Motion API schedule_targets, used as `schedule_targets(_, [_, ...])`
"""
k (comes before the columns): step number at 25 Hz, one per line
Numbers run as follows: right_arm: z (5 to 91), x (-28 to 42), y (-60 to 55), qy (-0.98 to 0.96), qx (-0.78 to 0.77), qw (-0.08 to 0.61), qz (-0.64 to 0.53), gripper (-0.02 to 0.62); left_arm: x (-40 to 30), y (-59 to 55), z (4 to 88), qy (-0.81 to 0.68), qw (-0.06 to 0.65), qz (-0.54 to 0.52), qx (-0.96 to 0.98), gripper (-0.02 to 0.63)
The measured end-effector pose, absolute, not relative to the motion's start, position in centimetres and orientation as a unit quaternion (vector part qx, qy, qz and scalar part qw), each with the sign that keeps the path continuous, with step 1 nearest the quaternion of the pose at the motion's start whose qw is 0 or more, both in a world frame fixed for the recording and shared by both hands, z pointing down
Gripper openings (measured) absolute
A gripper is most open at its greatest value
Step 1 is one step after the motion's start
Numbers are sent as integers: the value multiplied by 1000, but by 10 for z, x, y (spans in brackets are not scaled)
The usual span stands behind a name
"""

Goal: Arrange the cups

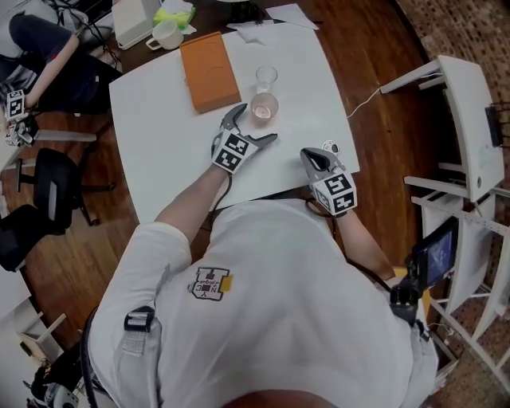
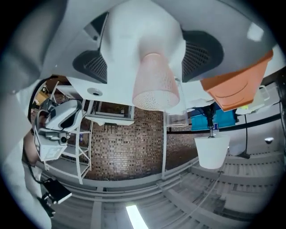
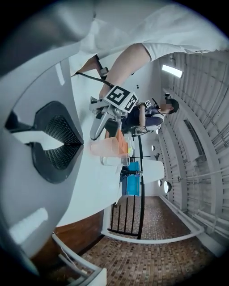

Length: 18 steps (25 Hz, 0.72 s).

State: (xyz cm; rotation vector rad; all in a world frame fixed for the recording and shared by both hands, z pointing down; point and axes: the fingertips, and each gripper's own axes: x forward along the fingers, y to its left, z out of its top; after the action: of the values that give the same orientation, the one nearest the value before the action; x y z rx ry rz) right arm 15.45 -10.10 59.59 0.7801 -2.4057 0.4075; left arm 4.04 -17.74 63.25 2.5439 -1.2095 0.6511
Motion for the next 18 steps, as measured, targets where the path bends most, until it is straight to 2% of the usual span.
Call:
schedule_targets(7, [601,176,-87,-888,300,309,161,0,50,-219,634,-455,98,211,860,501])
schedule_targets(9, [602,180,-86,-886,303,311,161,0,49,-223,637,-462,97,205,857,387])
schedule_targets(18, [610,190,-77,-883,311,309,167,0,55,-209,634,-463,97,198,858,380])
